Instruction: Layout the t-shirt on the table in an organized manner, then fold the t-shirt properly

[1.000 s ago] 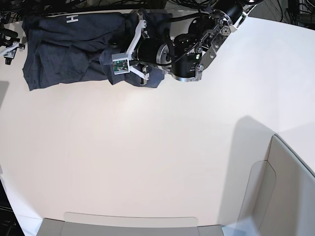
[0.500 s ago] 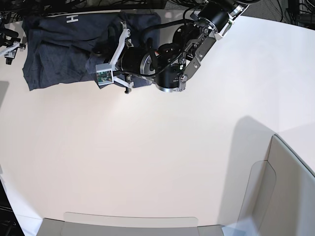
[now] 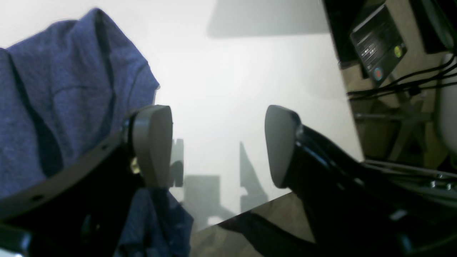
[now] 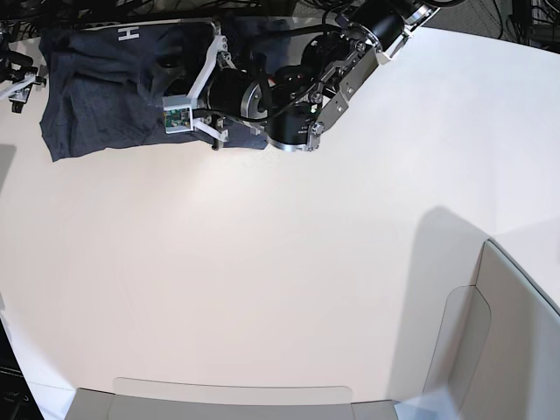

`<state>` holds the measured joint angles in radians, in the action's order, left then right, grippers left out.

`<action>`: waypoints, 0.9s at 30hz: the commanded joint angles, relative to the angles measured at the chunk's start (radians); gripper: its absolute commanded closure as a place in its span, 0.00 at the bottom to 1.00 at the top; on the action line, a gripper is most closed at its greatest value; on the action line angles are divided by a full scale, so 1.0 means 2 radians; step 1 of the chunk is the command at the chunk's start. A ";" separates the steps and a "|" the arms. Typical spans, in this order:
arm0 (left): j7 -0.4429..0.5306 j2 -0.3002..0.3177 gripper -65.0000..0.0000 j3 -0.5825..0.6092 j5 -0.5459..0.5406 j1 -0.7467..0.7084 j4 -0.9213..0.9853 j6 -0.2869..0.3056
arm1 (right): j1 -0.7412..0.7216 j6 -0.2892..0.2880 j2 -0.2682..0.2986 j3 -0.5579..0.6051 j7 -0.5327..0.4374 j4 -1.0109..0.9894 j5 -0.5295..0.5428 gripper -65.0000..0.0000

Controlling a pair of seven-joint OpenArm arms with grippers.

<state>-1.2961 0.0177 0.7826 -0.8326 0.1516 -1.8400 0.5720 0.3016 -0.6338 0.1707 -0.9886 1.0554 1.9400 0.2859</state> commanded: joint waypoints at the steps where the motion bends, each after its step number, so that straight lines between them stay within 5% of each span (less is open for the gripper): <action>1: 0.012 -0.004 0.58 -0.012 -0.010 0.004 -0.010 0.000 | -0.005 -0.002 0.008 -0.002 -0.009 0.002 0.003 0.39; 9: 0.009 -0.001 0.59 -0.126 -0.011 0.003 -0.032 -0.001 | -0.007 -0.003 0.008 -0.002 -0.009 -0.014 0.004 0.39; 12: 0.005 0.018 0.73 -0.168 -0.011 0.000 -0.032 -0.001 | -0.012 -0.003 0.008 -0.002 -0.009 -0.015 0.002 0.39; 15: 0.005 0.041 0.98 -0.187 -0.010 -0.022 -0.032 -0.001 | -0.013 -0.003 0.008 -0.002 -0.009 -0.015 0.003 0.39; 19: 0.012 0.077 0.97 -0.195 -0.009 -0.052 -0.032 -0.001 | -0.022 -0.009 0.012 -0.002 -0.008 -0.019 0.007 0.39; 21: 0.028 0.097 0.98 -0.198 -0.009 -0.067 -0.032 -0.001 | -0.022 -0.032 0.022 -0.004 -0.006 -0.036 0.040 0.39; 27: 0.060 0.127 0.98 -0.209 -0.008 -0.094 -0.017 -0.001 | -0.022 -0.032 0.091 -0.006 0.063 -0.160 0.210 0.38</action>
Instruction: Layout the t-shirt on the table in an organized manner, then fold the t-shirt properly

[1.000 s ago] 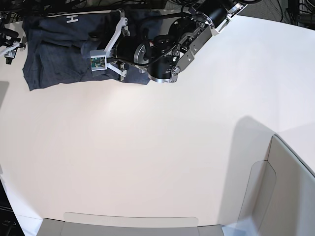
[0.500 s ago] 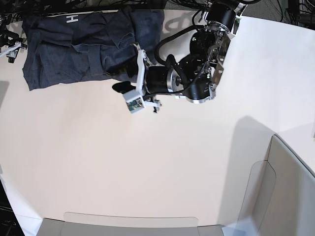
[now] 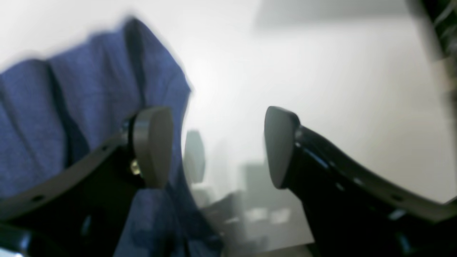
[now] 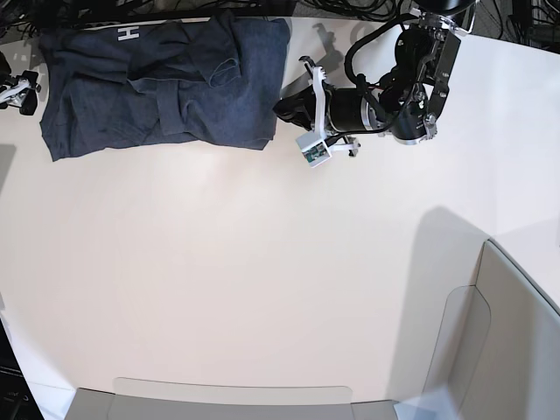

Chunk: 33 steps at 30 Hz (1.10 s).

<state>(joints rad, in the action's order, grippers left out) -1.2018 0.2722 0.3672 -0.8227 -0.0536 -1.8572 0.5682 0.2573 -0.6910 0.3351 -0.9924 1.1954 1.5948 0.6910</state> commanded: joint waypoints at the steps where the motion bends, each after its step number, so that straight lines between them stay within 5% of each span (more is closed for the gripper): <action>1: 0.014 0.005 0.98 -0.001 -0.013 0.009 -0.001 0.001 | 0.002 -0.004 0.018 -0.004 -0.005 -0.014 0.038 0.38; 4: 0.023 0.009 0.98 -0.001 -0.013 0.010 0.022 0.001 | 0.014 -0.004 0.041 0.000 -0.003 -0.077 0.124 0.38; 11: 0.031 0.008 0.97 0.002 -0.013 0.012 0.054 0.001 | 0.021 -0.004 0.060 -0.004 0.100 -0.140 0.283 0.38; 33: 0.031 0.006 0.97 0.003 -0.013 0.013 0.070 0.001 | 0.047 -0.004 0.019 0.053 0.100 -0.142 0.285 0.38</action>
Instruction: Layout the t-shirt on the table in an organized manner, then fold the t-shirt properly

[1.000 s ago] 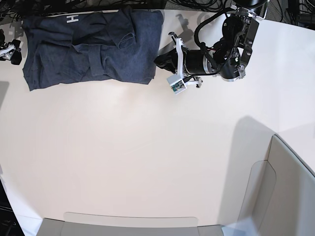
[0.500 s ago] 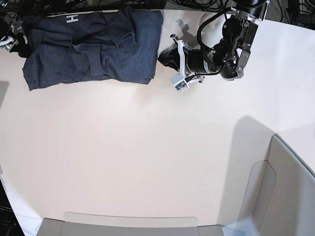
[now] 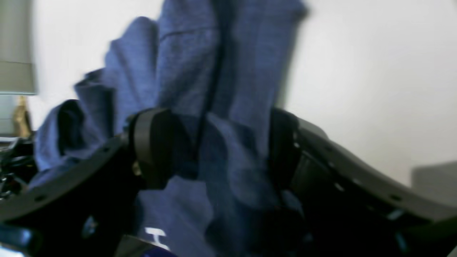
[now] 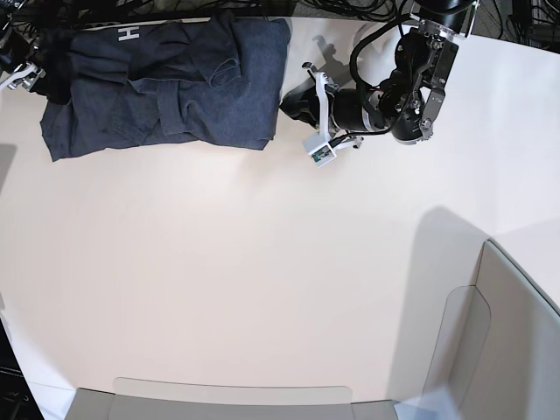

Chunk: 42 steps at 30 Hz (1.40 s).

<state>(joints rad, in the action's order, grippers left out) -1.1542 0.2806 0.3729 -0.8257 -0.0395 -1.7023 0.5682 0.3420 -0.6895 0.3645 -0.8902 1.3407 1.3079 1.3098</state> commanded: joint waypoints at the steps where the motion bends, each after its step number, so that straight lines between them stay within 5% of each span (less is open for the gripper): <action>1: 0.007 0.002 0.97 0.000 -0.012 0.006 -0.008 0.001 | 0.004 -0.004 0.003 0.005 0.028 0.002 -0.027 0.38; 10: 0.007 0.002 0.98 -0.002 -0.012 0.003 -0.008 0.001 | 0.003 -0.004 -0.002 0.006 0.028 0.005 -0.079 0.43; 16: 0.007 0.004 0.98 -0.003 -0.012 0.002 -0.021 0.001 | -0.006 -0.004 -0.002 0.005 0.028 0.005 -0.083 1.00; 23: 0.003 0.043 0.98 -0.004 -0.012 -0.037 -0.064 -0.004 | -0.034 -0.004 -0.002 0.004 0.028 0.005 -0.111 1.00; 28: 0.007 0.072 1.00 -0.003 -0.012 -0.074 -0.065 -0.056 | -0.042 -0.004 0.000 0.004 0.028 0.030 -0.112 1.00; 42: 0.007 0.079 1.00 -0.003 -0.012 -0.087 -0.061 -0.059 | -0.032 -0.004 -0.062 0.043 0.028 0.366 -0.177 1.00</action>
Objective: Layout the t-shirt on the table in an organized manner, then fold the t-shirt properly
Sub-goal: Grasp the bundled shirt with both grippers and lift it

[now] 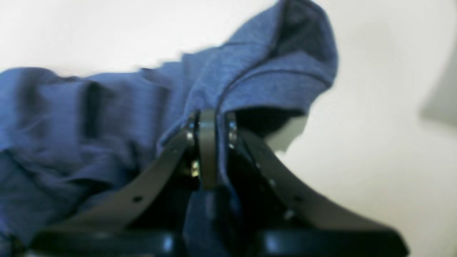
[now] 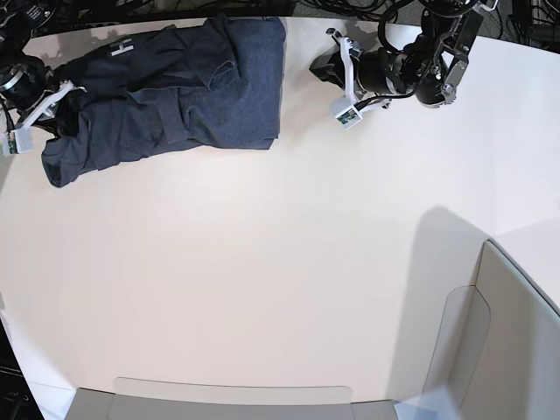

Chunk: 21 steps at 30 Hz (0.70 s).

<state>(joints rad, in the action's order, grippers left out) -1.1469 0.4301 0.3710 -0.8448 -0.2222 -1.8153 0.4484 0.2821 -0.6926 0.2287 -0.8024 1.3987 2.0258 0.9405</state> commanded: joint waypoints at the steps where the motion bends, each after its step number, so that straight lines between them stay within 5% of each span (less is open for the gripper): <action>1: 0.003 0.004 1.00 -0.002 -0.001 0.004 -0.004 0.001 | -0.003 -0.003 0.006 0.013 -0.001 0.011 0.009 1.00; 21: 0.016 -0.009 1.00 0.001 -0.001 0.105 0.145 0.001 | -0.068 -0.003 0.004 0.366 -0.016 0.013 0.007 1.00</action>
<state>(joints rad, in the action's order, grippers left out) -1.0954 0.4019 0.3733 -0.9234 -0.0158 -1.5299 0.4747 0.1566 -0.6956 0.2314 -0.0704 1.3808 2.0331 0.9287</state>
